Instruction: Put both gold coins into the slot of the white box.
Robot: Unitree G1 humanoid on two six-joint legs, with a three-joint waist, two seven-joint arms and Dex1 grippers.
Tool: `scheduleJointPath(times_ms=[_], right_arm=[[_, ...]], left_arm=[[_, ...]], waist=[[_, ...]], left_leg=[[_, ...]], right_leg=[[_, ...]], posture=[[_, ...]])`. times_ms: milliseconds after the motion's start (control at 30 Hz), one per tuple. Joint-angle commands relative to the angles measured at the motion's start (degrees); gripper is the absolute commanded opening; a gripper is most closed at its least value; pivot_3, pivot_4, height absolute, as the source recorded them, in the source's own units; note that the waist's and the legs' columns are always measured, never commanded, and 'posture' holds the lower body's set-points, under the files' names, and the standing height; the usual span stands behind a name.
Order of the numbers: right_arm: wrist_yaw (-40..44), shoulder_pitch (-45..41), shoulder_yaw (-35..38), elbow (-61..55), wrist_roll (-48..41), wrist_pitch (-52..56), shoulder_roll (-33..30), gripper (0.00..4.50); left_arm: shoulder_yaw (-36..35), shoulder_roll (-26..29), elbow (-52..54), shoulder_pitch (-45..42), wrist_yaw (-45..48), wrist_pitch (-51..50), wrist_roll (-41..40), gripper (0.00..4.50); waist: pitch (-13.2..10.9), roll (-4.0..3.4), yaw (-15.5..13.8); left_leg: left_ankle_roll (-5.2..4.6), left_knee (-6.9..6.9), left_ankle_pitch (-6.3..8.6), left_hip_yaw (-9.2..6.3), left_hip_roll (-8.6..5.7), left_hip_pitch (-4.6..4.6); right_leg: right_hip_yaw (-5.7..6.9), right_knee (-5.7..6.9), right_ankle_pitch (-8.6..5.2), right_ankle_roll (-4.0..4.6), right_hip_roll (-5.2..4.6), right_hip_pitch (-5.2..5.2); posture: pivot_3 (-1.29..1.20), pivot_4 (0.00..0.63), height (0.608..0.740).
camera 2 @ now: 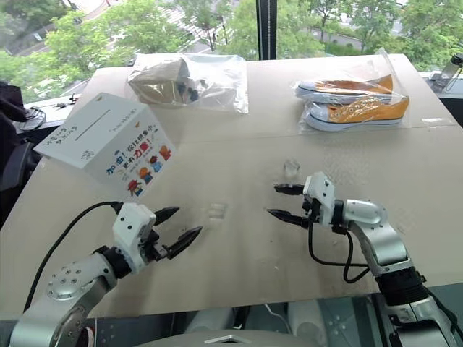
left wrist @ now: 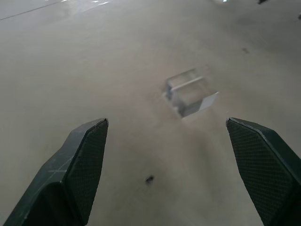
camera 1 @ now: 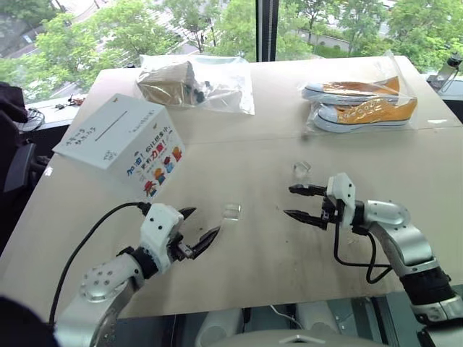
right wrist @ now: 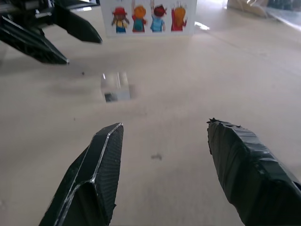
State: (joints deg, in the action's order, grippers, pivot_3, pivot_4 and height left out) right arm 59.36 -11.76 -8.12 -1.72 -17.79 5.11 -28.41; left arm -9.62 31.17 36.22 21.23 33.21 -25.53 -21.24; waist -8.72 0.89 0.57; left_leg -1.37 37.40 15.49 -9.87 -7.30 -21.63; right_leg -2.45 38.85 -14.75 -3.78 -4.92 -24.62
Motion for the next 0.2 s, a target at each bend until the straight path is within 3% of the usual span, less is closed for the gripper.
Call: scheduleJointPath(times_ms=[33, 200], right_arm=[[-0.3, 0.9, 1.8, 2.9, 2.0, -6.2, -0.6, 3.08], [-0.3, 1.4, 2.4, 7.1, 3.1, -10.8, -1.4, 3.08]], left_arm=[[-1.7, -1.4, -3.3, 2.6, 0.7, 6.5, 1.5, 4.09], [-1.7, -2.6, -9.4, 4.4, 2.5, 13.6, 3.1, 4.09]], waist=[[0.0, 0.00, -0.2], [0.0, 0.01, -0.2]], left_leg=[[0.00, 0.02, -0.01, 0.01, 0.00, 0.00], [0.04, 0.04, -0.03, 0.01, 0.00, 0.01]], right_leg=[[-0.01, -0.01, 0.01, 0.00, 0.00, 0.01], [0.01, -0.01, 0.02, -0.02, 0.00, 0.03]], posture=[[0.00, 0.150, 0.736], [0.00, 0.150, 0.736]])
